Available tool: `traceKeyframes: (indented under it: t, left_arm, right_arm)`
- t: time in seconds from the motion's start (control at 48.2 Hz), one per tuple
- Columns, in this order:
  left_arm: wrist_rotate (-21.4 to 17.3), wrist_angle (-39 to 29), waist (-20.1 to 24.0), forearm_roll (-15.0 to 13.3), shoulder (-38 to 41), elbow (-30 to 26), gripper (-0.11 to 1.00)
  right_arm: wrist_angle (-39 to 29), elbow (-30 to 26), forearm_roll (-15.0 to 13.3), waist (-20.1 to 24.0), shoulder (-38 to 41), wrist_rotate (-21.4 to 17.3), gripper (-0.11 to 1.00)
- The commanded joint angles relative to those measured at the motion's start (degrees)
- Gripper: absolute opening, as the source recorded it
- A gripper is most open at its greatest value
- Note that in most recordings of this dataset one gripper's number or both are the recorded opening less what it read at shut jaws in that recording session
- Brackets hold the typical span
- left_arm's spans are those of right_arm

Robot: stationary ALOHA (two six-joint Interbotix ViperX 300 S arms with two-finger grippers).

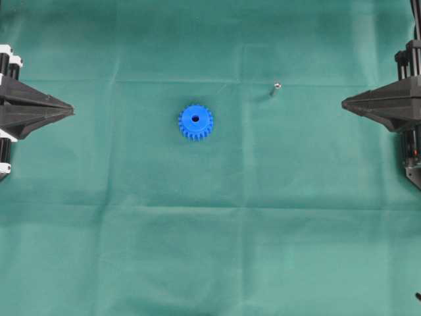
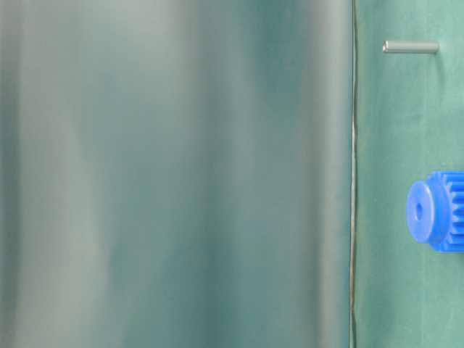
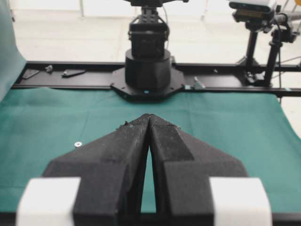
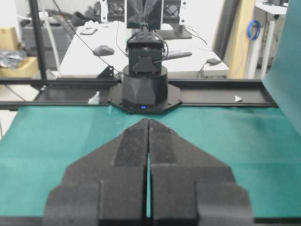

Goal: Insert the shaft placed at a random location into the center hole of the small gear at another random location.
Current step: 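Move the right gripper open toward the silver shaft, then lower the right gripper over the shaft and close on it upright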

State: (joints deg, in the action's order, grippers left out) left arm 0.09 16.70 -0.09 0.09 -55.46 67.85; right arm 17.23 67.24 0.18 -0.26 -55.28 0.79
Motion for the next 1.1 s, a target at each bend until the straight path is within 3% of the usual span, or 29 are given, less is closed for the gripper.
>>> traceKeyframes:
  t: [0.0,0.56,0.643,0.892,1.079]
  left_arm:
    - [0.18,0.79,-1.23,0.62,0.88,-1.58,0.0]
    - [0.0,0.62,-1.58,0.62,0.62,-1.58,0.0]
    - [0.0,0.44,-1.58,0.62,0.62,-1.58,0.0]
    - [0.0,0.44,-1.58,0.7,0.88,-1.49,0.0]
    - [-0.09,0.26,-1.58,0.7,0.97,-1.41,0.0]
  right_arm:
    - [-0.18,-0.97,-0.53,-0.35,0.7,0.26,0.01]
    - [2.02,0.26,-0.18,-9.05,10.55,0.35,0.03]
    - [4.22,0.53,-0.09,-11.07,14.15,0.35,0.16]
    - [14.15,1.32,0.26,-14.15,30.5,0.62,0.86]
    - [20.13,0.7,1.41,-15.03,41.57,0.62,0.8]
